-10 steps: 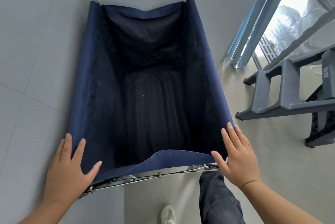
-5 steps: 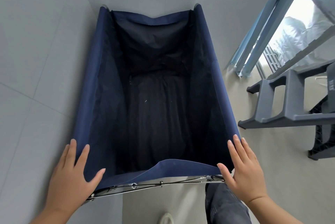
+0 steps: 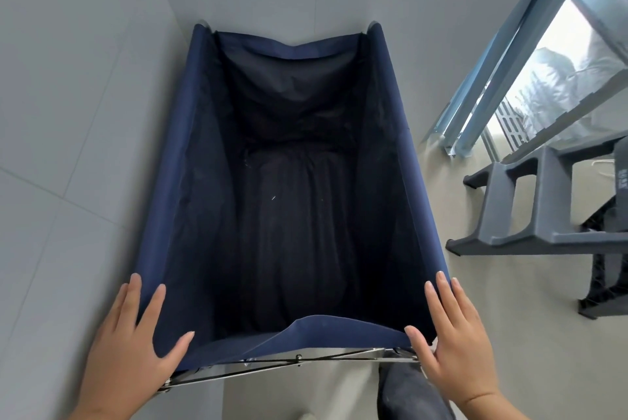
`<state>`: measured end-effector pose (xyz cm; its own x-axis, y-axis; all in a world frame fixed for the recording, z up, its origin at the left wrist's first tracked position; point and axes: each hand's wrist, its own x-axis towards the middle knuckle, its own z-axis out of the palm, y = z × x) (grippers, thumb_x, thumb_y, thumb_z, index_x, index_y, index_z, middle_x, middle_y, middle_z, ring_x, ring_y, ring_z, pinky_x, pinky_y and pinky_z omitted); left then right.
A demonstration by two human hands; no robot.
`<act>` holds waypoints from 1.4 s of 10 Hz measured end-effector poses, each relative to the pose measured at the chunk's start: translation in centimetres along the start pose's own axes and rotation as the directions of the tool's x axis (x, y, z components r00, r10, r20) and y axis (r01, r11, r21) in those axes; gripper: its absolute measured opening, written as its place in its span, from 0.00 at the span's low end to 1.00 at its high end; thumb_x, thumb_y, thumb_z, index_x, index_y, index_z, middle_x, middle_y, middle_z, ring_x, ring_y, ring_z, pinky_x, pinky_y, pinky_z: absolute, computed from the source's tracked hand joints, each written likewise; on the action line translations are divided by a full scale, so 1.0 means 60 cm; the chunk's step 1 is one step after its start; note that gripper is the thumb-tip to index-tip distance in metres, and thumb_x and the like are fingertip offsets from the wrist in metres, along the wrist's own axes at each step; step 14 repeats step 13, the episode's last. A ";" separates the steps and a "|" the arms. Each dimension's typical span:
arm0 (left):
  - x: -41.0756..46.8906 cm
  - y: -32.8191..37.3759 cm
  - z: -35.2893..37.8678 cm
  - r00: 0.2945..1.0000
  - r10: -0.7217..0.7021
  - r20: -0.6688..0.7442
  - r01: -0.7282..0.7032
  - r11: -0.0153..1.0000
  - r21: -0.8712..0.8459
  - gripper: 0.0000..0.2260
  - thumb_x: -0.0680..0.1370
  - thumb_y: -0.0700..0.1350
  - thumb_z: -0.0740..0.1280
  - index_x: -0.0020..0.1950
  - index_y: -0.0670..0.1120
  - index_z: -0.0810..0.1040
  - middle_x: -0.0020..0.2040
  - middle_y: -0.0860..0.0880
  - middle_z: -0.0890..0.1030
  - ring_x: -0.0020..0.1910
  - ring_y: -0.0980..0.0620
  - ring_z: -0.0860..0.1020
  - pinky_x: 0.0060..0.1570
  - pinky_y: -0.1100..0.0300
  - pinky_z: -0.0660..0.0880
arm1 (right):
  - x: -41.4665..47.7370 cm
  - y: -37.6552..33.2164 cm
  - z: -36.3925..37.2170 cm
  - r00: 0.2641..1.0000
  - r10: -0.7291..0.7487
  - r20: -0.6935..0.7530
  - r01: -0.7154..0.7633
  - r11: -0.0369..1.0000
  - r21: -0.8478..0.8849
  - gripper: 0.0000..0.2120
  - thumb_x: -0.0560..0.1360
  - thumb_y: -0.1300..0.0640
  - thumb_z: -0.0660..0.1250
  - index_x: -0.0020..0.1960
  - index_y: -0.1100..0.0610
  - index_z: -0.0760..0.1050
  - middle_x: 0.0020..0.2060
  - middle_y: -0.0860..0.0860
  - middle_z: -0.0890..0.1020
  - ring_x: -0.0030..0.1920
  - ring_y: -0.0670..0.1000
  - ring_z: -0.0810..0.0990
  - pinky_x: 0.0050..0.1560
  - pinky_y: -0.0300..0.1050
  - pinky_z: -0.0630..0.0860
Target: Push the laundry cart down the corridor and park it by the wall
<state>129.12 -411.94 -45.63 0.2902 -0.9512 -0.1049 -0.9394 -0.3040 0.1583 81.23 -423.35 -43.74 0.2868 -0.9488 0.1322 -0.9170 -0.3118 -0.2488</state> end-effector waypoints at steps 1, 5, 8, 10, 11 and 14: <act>0.001 0.001 0.006 1.000 -0.010 -0.007 0.010 1.000 -0.010 0.42 0.72 0.74 0.53 0.75 0.46 0.68 0.82 0.44 0.54 0.81 0.47 0.53 0.63 0.37 0.71 | 0.004 0.002 0.000 1.000 -0.014 -0.014 0.014 1.000 -0.002 0.38 0.81 0.34 0.51 0.70 0.66 0.74 0.73 0.62 0.71 0.75 0.64 0.66 0.71 0.57 0.65; -0.002 0.029 -0.030 1.000 -0.007 0.001 0.006 0.996 0.087 0.45 0.73 0.75 0.45 0.74 0.43 0.70 0.80 0.39 0.57 0.76 0.35 0.61 0.62 0.38 0.72 | 0.001 0.000 0.002 1.000 0.013 0.009 -0.013 0.997 -0.078 0.38 0.81 0.34 0.49 0.71 0.64 0.73 0.73 0.62 0.72 0.74 0.66 0.70 0.70 0.62 0.68; -0.010 0.048 -0.061 0.992 -0.035 0.122 0.012 0.983 0.186 0.49 0.72 0.76 0.41 0.72 0.40 0.73 0.76 0.34 0.64 0.71 0.31 0.67 0.55 0.31 0.71 | -0.008 -0.031 -0.030 0.967 0.139 0.211 -0.092 0.972 -0.216 0.39 0.76 0.31 0.51 0.77 0.56 0.67 0.79 0.55 0.63 0.80 0.59 0.60 0.75 0.56 0.53; -0.046 0.112 -0.101 0.994 -0.024 0.103 0.007 0.987 0.161 0.48 0.73 0.76 0.41 0.71 0.40 0.73 0.73 0.34 0.69 0.70 0.34 0.68 0.55 0.29 0.72 | 0.008 -0.114 -0.103 0.969 0.115 0.217 -0.085 0.986 -0.143 0.39 0.76 0.30 0.51 0.79 0.52 0.64 0.80 0.53 0.60 0.80 0.56 0.54 0.75 0.54 0.46; -0.062 0.170 -0.146 1.000 0.008 0.015 -0.010 0.993 0.119 0.46 0.74 0.75 0.45 0.71 0.41 0.74 0.73 0.34 0.69 0.72 0.36 0.65 0.56 0.31 0.73 | 0.023 -0.155 -0.154 0.981 0.045 0.190 -0.029 0.996 -0.084 0.41 0.76 0.28 0.46 0.82 0.49 0.53 0.82 0.50 0.48 0.81 0.54 0.41 0.78 0.51 0.37; -0.112 0.295 -0.261 0.970 0.095 -0.223 -0.096 0.995 0.009 0.44 0.68 0.73 0.58 0.76 0.46 0.66 0.78 0.37 0.63 0.77 0.39 0.59 0.64 0.34 0.68 | 0.011 -0.209 -0.278 0.996 -0.040 0.082 0.043 0.999 -0.032 0.40 0.76 0.26 0.39 0.82 0.44 0.38 0.80 0.45 0.34 0.77 0.48 0.26 0.74 0.47 0.27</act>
